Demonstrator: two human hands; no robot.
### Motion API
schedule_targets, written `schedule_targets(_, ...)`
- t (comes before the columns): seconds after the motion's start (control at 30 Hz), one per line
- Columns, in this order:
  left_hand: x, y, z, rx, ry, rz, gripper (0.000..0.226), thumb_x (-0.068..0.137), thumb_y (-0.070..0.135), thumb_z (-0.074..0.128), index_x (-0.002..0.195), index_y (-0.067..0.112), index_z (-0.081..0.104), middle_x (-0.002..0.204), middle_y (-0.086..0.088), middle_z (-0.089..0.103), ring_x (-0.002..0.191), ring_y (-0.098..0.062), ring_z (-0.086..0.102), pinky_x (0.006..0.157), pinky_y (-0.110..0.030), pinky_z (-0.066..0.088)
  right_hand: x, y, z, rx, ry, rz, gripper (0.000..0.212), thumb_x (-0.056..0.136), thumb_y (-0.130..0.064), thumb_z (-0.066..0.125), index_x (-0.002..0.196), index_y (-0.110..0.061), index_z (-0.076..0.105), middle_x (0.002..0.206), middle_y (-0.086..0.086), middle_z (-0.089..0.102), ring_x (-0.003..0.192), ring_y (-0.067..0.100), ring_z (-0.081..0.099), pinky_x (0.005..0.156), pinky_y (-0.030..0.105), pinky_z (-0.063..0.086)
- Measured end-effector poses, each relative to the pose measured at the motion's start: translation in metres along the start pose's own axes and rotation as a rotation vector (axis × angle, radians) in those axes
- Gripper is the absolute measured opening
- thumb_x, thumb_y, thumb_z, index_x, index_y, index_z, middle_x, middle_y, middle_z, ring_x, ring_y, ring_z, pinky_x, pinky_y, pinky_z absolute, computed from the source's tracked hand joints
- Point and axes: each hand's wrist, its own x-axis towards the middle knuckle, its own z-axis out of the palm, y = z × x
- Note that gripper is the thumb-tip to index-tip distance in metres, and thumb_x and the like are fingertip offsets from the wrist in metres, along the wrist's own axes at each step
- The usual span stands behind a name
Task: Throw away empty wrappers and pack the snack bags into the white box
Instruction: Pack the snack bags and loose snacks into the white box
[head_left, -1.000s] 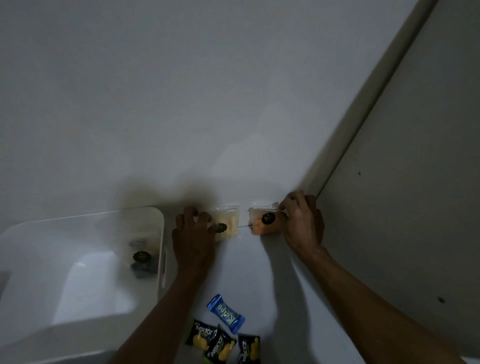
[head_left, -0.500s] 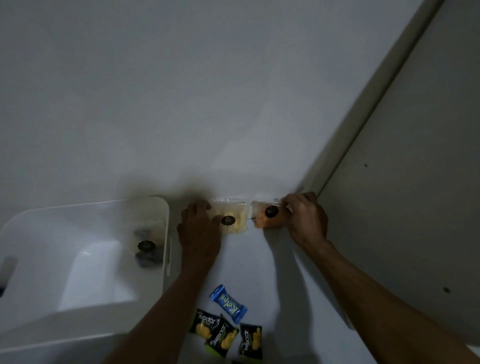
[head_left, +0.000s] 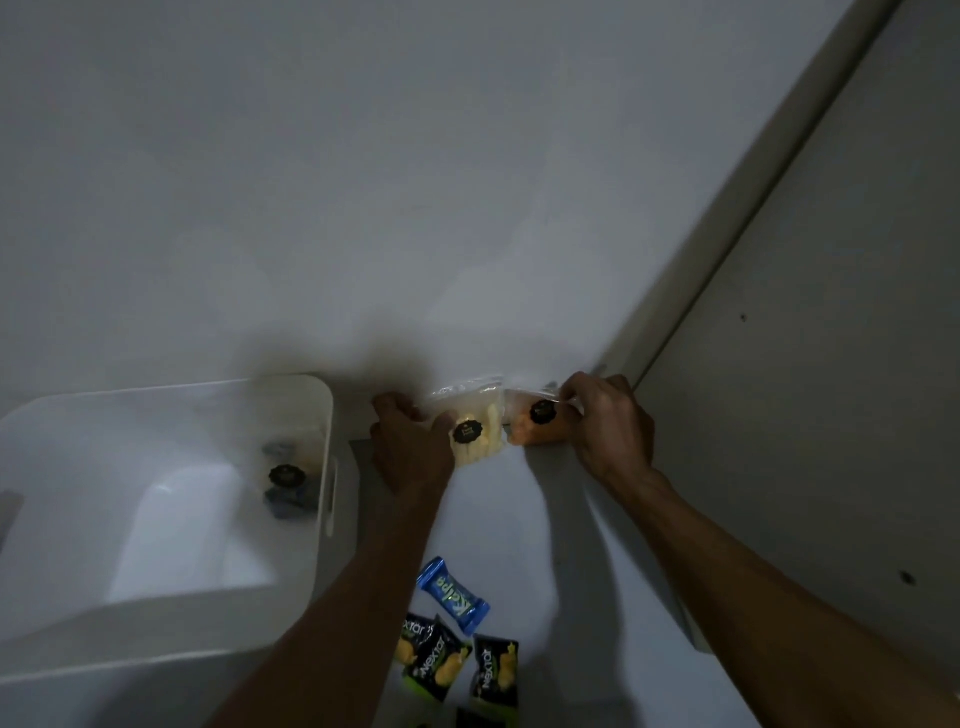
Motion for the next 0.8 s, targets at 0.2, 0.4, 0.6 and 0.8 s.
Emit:
schedule_targets(0.2,0.007,-0.013,-0.006,0.113,-0.089,0.192,0.025,0.077,0.024,0.076,0.099,0.026,0.064,0.085,-0.001,0.066,0.087,-0.030,0.063,0.078,-0.046,0.053,0.006,-0.002,-0.005,-0.062,-0.081,-0.024,0.030,0.088,-0.015,0.057,0.114,-0.029,0.064,0.103,-0.002,0.067,0.109,0.023,0.055,0.074,0.034,0.050)
schedule_targets(0.4,0.008,-0.005,-0.022,0.592,-0.147,0.398,0.015,0.090,0.033,0.056,0.095,0.027,0.068,0.096,0.003,0.066,0.097,-0.024,0.057,0.079,-0.039,0.047,0.013,-0.008,-0.020,-0.238,-0.216,-0.089,0.018,0.090,-0.023,0.052,0.096,-0.022,0.069,0.098,0.000,0.063,0.107,0.023,0.052,0.071,0.034,0.051)
schedule_targets(0.6,0.004,0.010,-0.040,0.676,-0.199,0.514,0.024,0.092,0.035,0.054,0.095,0.024,0.075,0.092,0.000,0.069,0.089,-0.025,0.059,0.077,-0.042,0.049,0.009,-0.027,-0.046,-0.320,-0.272,-0.124,0.019,0.092,-0.024,0.055,0.102,-0.024,0.072,0.102,0.004,0.067,0.110,0.023,0.055,0.072,0.035,0.047)
schedule_targets(0.8,-0.009,0.051,-0.090,0.612,-0.167,0.588,0.019,0.093,0.027,0.057,0.092,0.028,0.076,0.094,0.005,0.071,0.093,-0.024,0.059,0.081,-0.041,0.044,-0.002,-0.066,-0.107,-0.241,-0.246,-0.073,0.014,0.088,-0.024,0.068,0.101,-0.025,0.075,0.106,0.007,0.064,0.099,0.025,0.061,0.074,0.034,0.049)
